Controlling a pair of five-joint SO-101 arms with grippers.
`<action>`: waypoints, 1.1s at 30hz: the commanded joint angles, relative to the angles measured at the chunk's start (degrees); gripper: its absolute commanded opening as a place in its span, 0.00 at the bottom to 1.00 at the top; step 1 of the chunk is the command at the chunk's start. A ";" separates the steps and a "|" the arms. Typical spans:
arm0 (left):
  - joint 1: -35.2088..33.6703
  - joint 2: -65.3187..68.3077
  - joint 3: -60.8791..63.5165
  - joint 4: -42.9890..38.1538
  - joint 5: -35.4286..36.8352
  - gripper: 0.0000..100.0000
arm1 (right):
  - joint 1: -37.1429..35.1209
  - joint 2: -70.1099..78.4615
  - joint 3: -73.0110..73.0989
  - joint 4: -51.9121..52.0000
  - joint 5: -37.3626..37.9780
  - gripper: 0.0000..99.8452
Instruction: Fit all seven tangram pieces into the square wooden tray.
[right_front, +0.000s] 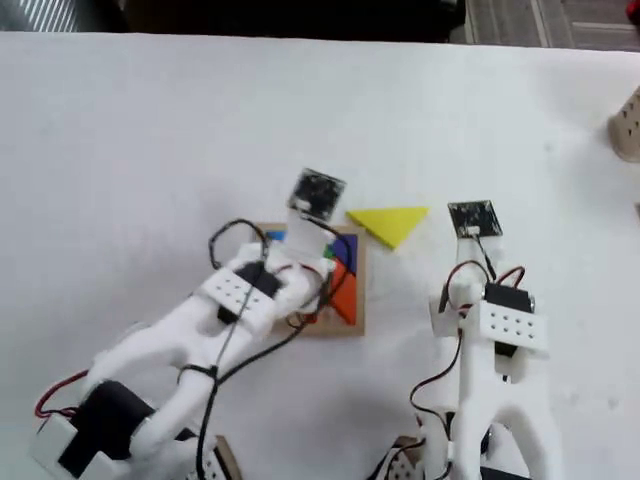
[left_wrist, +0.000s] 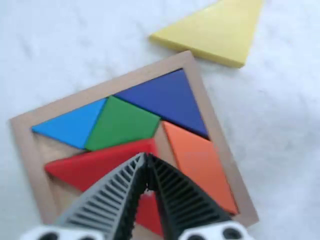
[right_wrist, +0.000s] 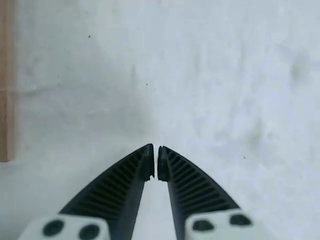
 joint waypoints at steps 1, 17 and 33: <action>9.10 -0.84 0.26 -5.63 0.00 0.02 | 0.40 -1.10 -0.26 -1.10 0.97 0.02; 6.81 -0.84 -1.05 13.19 0.00 0.02 | 0.31 -1.10 0.18 -2.51 0.97 0.02; -4.00 -0.84 -6.07 26.20 -5.01 0.02 | 0.13 -1.10 0.35 -3.21 0.97 0.02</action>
